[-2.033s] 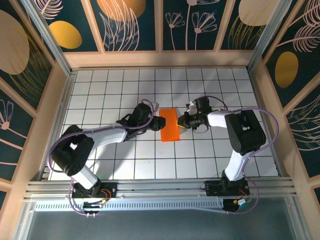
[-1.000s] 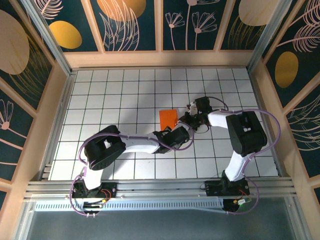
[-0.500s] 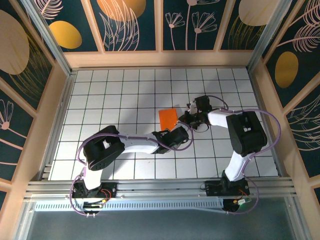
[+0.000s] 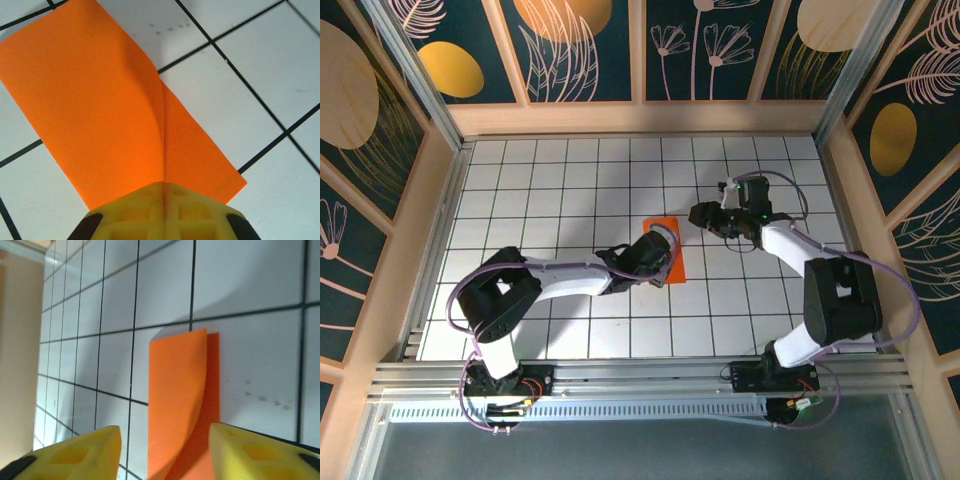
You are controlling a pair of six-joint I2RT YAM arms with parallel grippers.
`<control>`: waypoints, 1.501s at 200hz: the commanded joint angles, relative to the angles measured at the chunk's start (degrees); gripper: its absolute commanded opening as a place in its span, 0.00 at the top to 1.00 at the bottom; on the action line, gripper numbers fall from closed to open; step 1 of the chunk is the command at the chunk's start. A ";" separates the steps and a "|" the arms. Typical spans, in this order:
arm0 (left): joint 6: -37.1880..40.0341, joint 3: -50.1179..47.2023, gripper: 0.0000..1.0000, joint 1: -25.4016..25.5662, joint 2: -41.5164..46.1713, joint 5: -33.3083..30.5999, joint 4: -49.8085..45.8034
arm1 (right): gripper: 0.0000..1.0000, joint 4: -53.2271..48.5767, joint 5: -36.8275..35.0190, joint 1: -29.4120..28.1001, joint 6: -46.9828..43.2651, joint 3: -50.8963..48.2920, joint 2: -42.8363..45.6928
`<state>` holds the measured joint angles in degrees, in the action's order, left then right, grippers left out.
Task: Fold a paper plane with a square sheet of paper (fold left side to right side)
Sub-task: Fold the triangle a second time at the center of the table.
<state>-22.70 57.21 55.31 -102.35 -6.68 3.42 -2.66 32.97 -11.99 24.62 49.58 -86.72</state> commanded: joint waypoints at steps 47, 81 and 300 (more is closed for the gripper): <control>-10.74 -7.13 1.00 -6.57 2.09 19.56 13.39 | 0.55 -3.24 -1.94 2.31 -5.10 -8.21 9.14; -14.94 -9.54 1.00 -9.18 2.07 24.25 18.35 | 0.81 0.09 4.34 1.52 -3.37 -14.36 10.08; -16.03 -9.32 1.00 -11.10 -0.16 24.71 13.81 | 1.00 6.90 1.46 -12.81 3.25 -15.13 -6.34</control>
<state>-40.14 47.88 44.88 -101.80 18.00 18.85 6.70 36.42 -24.38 28.86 32.88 -92.03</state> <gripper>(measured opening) 0.043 0.047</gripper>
